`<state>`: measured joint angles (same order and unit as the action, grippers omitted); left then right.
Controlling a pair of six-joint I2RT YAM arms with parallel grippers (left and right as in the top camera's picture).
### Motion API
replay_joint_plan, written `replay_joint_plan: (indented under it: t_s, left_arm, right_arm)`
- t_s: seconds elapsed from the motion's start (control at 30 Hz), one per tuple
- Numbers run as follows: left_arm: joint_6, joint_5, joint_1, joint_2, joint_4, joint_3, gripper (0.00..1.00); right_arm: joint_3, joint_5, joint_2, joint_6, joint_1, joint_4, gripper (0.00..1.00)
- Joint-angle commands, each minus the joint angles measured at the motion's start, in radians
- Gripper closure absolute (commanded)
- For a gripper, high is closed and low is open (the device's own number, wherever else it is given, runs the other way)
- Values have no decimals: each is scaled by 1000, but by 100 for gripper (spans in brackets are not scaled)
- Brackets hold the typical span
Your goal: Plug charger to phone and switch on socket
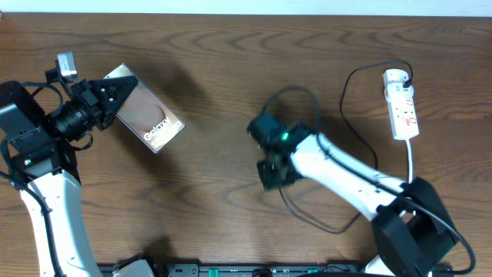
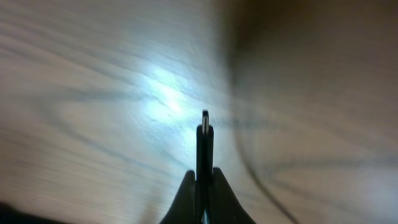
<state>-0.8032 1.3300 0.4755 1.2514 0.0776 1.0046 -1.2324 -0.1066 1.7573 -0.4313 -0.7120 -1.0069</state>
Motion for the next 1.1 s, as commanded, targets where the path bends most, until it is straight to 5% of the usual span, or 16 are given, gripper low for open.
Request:
replay_joint_plan:
  t_s: [0.0,0.23,0.6,1.07]
  left_arm:
    - [10,32,-2,-4,-8,-4,93]
    - [10,32,-2,-4,-8,-4,93]
    - [25,34,-2,-4,-8,-4,93]
    - [51,206,-2,-4,-63,-4,93]
  right_arm:
    - [-167,-268,-4,275,65,-30,99]
    - [-291,-864,-5,629,198,-45,99]
    - [-290,-1095,-5,1173,303,-323,99]
    - [-221,-1389,-4,1171,226,-164,99]
